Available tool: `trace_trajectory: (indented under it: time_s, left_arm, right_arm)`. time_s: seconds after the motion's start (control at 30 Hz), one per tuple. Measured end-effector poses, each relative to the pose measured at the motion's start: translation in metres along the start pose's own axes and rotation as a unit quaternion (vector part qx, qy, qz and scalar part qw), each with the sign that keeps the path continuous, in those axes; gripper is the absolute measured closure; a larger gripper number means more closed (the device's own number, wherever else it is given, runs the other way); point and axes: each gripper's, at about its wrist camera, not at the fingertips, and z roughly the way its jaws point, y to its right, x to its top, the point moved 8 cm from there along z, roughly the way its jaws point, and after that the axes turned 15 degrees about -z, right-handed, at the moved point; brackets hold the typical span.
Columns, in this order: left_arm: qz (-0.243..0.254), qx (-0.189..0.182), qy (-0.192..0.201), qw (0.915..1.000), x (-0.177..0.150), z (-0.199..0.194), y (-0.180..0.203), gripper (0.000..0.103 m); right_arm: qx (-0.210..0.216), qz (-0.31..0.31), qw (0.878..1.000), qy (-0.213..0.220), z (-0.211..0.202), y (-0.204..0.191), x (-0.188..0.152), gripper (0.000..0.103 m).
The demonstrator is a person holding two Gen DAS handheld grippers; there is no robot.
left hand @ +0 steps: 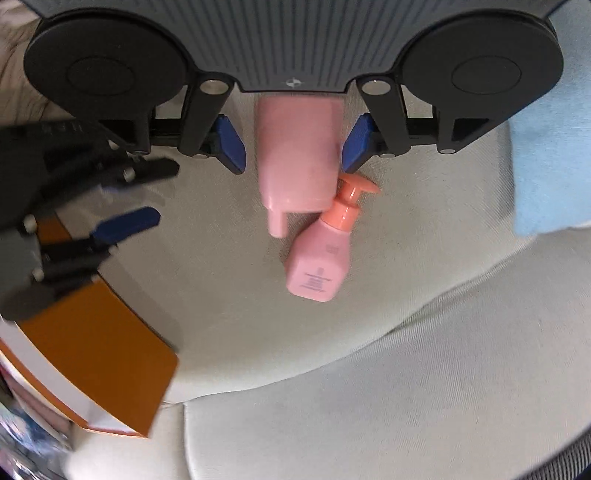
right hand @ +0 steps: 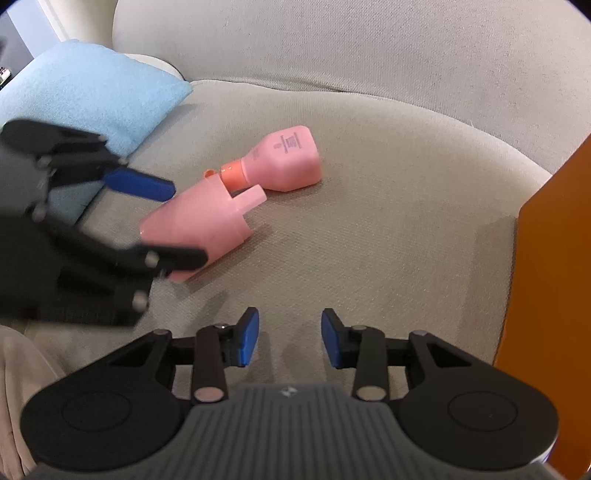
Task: Organize rigid objects
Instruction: 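Grasp the pink cup upright with the left gripper, then grasp the pink pump bottle by its neck with the right gripper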
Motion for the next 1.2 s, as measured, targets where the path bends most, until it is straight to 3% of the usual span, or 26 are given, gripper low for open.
trace_trajectory:
  time_s: [0.2, 0.3, 0.37, 0.6, 0.67, 0.8, 0.93, 1.0, 1.2]
  left_arm:
    - [-0.002, 0.006, -0.036, 0.9993, 0.01, 0.022, 0.001, 0.034]
    - [-0.02, 0.004, -0.032, 0.9993, 0.017, 0.029, 0.0, 0.035]
    - [-0.033, -0.001, -0.027, 0.9991, 0.016, 0.027, -0.001, 0.042]
    - [-0.079, 0.0, 0.026, 0.9965, 0.001, -0.013, -0.022, 0.043]
    - [-0.094, 0.003, 0.043, 0.9946, -0.004, -0.025, -0.029, 0.043]
    - [-0.118, 0.014, 0.066, 0.9907, -0.012, -0.036, -0.044, 0.043]
    - [-0.148, 0.008, 0.066, 0.9868, -0.021, -0.029, -0.055, 0.043]
    - [-0.167, 0.0, 0.074, 0.9832, -0.025, -0.032, -0.059, 0.043]
    - [-0.215, -0.018, 0.114, 0.9698, -0.034, -0.036, -0.066, 0.043]
  right_arm:
    - [0.006, -0.009, 1.0, 0.0, 0.007, 0.005, 0.005, 0.061]
    - [0.021, -0.036, 0.999, 0.004, 0.008, 0.003, 0.009, 0.061]
    - [0.022, -0.05, 0.998, 0.003, 0.01, 0.001, 0.011, 0.061]
    - [0.022, -0.139, 0.99, 0.01, 0.007, -0.009, 0.024, 0.062]
    - [0.036, -0.181, 0.983, 0.019, 0.006, -0.017, 0.029, 0.062]
    - [0.027, -0.252, 0.967, 0.032, 0.009, -0.031, 0.042, 0.062]
    - [-0.002, -0.35, 0.935, 0.05, 0.012, -0.05, 0.056, 0.062]
    - [-0.027, -0.402, 0.914, 0.056, 0.017, -0.06, 0.062, 0.062]
    - [-0.104, -0.56, 0.819, 0.067, 0.039, -0.09, 0.062, 0.062]
